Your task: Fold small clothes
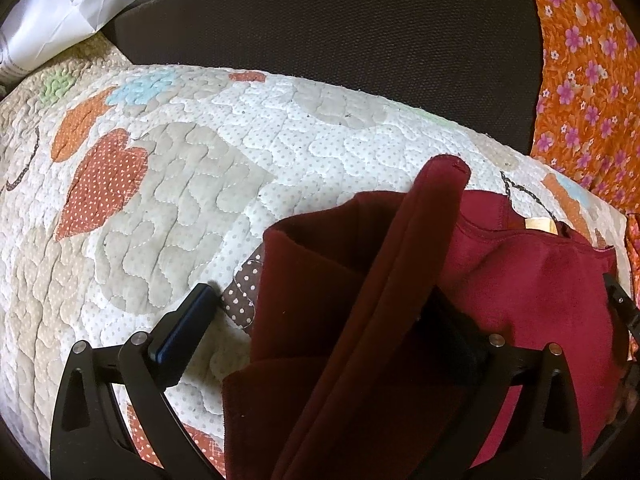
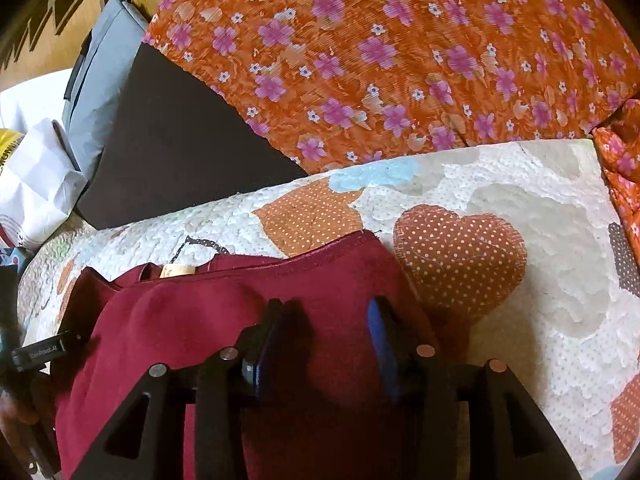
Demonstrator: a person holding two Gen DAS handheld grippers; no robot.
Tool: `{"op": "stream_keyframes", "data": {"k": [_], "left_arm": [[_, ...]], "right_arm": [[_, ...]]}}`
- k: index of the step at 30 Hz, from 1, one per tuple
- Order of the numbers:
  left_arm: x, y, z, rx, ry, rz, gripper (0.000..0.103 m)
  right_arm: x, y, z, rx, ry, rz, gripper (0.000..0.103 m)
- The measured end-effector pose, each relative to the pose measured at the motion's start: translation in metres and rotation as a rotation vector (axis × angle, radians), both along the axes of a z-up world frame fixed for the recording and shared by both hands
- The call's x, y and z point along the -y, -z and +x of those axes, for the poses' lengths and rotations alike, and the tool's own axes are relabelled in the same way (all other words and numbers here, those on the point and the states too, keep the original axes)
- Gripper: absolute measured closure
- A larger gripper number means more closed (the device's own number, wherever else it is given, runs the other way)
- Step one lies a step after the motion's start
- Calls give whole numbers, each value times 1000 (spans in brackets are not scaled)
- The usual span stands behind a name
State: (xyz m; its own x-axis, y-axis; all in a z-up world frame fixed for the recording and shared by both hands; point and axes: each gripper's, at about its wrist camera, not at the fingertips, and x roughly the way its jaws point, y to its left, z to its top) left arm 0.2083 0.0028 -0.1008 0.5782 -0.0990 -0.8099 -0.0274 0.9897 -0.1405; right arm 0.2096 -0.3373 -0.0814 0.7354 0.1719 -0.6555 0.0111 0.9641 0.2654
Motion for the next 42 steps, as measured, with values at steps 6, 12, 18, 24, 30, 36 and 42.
{"op": "stream_keyframes", "data": {"k": [6, 12, 18, 24, 30, 36, 42], "left_arm": [[1, 0, -1, 1, 0, -2, 1], [3, -1, -2, 7, 0, -2, 1], [3, -2, -3, 10, 2, 0, 1], [6, -11, -9, 3, 2, 38, 1], [9, -36, -27, 63, -6, 38, 1], [20, -50, -33, 104, 48, 6, 1], [22, -26, -17, -20, 22, 14, 1]], "right_arm": [[0, 1, 0, 1, 1, 7, 60], [1, 0, 0, -2, 2, 5, 59], [0, 0, 1, -6, 1, -4, 59], [-19, -12, 7, -66, -18, -157, 55], [-27, -34, -34, -69, -68, -101, 55], [-25, -31, -58, -81, -85, -139, 55], [-22, -19, -44, -99, -78, -116, 53]]}}
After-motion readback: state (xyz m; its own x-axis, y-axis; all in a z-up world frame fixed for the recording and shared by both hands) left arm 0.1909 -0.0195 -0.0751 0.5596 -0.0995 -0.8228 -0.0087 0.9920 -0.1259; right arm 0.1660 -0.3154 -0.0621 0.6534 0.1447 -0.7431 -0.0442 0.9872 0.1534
